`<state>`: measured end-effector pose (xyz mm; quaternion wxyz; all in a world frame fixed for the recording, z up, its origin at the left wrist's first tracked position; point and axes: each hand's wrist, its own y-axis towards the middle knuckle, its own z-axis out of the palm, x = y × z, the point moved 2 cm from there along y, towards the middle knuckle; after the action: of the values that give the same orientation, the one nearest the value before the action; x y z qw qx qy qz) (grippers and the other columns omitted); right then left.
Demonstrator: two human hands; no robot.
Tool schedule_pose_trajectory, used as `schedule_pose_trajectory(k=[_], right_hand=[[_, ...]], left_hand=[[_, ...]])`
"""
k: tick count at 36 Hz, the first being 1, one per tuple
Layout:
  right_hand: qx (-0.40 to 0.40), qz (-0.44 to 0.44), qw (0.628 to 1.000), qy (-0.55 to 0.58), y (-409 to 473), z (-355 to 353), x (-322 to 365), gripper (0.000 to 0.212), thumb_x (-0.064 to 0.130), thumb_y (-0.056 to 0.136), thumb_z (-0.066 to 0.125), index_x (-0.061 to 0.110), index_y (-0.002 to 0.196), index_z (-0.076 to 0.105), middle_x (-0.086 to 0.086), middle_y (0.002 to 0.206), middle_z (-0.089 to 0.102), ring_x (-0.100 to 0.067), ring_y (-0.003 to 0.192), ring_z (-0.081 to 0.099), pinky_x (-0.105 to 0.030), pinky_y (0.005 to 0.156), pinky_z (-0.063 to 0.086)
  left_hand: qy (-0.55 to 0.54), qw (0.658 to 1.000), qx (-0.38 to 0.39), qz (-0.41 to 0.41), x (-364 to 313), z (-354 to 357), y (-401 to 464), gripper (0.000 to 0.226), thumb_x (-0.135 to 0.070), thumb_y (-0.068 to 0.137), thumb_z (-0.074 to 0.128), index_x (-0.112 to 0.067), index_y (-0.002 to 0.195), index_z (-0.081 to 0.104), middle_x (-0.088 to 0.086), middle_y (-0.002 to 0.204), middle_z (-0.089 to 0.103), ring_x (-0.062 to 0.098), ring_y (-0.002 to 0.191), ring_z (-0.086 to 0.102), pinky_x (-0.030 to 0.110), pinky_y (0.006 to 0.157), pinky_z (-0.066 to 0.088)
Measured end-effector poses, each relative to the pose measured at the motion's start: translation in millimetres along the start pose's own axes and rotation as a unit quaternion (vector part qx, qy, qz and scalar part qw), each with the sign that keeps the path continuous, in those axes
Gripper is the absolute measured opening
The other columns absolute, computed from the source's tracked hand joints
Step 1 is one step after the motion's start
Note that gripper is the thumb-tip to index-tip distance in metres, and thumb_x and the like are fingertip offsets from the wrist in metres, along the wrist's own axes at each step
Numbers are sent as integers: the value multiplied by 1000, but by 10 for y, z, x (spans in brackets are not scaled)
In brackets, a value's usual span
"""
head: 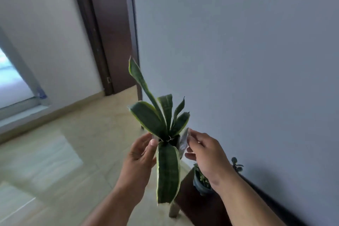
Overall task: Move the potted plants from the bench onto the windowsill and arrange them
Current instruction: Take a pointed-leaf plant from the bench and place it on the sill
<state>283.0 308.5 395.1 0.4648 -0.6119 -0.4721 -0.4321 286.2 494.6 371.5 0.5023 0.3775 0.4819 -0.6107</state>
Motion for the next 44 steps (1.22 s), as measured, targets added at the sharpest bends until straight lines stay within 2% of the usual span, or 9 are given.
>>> schedule_pose_trajectory(k=[6,11,15,18,23,28,30,39,44], right_hand=[[102,-26,994,-9,276,1307,396,37,53,102,47,46,135,62,25,134,63,-1,128,56,-40,113,47],[184,-22,983,7,410,2348,641,28,55,103,42,60,110,69,36,110,69,-4,123,58,-47,112,45],[223,-5,974,37,625,3103,697,26,45,105,47,47,113,72,27,111,74,-5,119,62,-46,108,49],[254,15,965,59,808,3525,659,36,44,104,49,33,135,64,8,134,68,-15,130,59,-49,106,51],[306,25,948,84,1143,4215,661,33,38,106,48,29,132,67,6,130,70,-13,123,63,-36,87,60],[331,37,937,104,1628,4839,683,39,38,103,57,25,138,62,5,131,70,-10,121,65,-35,84,62],[349,38,930,106,1834,5078,736,39,37,103,57,23,139,62,5,132,70,-9,119,66,-28,75,62],[415,33,904,96,2507,5982,1053,41,31,105,55,15,142,59,3,130,70,0,102,72,-20,68,60],[423,42,901,86,2735,6536,1091,43,32,104,56,17,144,57,3,140,64,-7,117,66,-24,75,61]], left_hand=[[-23,996,-88,21,-423,-1157,90,40,-42,80,64,-27,116,68,0,113,74,21,114,66,56,106,45],[-31,985,-163,43,-705,-2013,64,20,-43,80,64,-47,98,72,-10,111,75,17,115,64,54,104,47],[-49,974,-213,59,-819,-2669,141,26,-42,84,63,-45,109,70,-16,119,71,9,120,60,45,106,45],[-52,969,-230,74,-884,-2995,249,24,-40,88,62,-41,110,71,-17,115,73,2,111,65,34,86,51],[-71,953,-287,69,-952,-3571,548,32,-29,97,58,-22,129,64,-3,125,68,8,103,65,13,57,54],[-47,942,-324,75,-1048,-4020,928,31,-34,97,59,-28,128,64,-5,126,69,8,107,66,32,81,61],[-36,936,-345,66,-1115,-4179,1098,31,-36,97,58,-31,128,63,-6,128,68,3,94,63,51,100,45],[-74,915,-391,73,-1405,-4851,1717,29,-35,97,60,-32,124,66,-3,124,70,15,115,64,31,78,52],[-78,911,-399,69,-1497,-5350,1968,30,-37,97,60,-31,125,66,2,127,68,22,121,62,32,78,50]])
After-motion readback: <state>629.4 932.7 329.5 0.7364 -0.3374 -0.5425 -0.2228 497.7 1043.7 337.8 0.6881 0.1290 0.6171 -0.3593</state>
